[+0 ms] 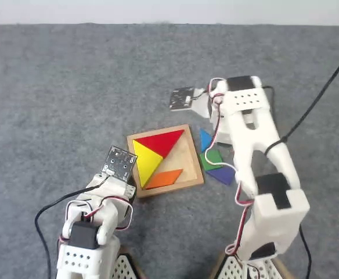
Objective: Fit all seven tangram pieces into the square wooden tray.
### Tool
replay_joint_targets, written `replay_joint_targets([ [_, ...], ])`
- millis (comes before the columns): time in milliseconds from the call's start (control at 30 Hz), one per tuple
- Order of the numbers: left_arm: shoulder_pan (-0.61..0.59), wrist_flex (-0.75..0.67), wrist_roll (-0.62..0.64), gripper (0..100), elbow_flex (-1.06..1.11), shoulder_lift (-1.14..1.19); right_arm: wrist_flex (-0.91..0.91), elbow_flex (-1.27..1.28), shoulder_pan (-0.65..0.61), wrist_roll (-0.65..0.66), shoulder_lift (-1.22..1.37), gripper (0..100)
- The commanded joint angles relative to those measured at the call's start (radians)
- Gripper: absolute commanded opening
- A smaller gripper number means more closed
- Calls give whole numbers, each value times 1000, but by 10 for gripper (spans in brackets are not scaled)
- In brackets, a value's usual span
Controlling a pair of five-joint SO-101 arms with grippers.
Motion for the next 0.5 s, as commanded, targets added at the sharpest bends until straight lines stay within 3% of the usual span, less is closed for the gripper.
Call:
replay_joint_targets([
  [0,2,5,14,88,-7,2,18,-49,70,83,-81,169],
  [167,2,5,14,88,-7,2,-30,21,197,275,38,264],
  [333,2,5,14,88,-7,2,-107,28,262,390,142,263],
  [467,2,5,14,88,-7,2,-108,25,259,410,176,266],
])
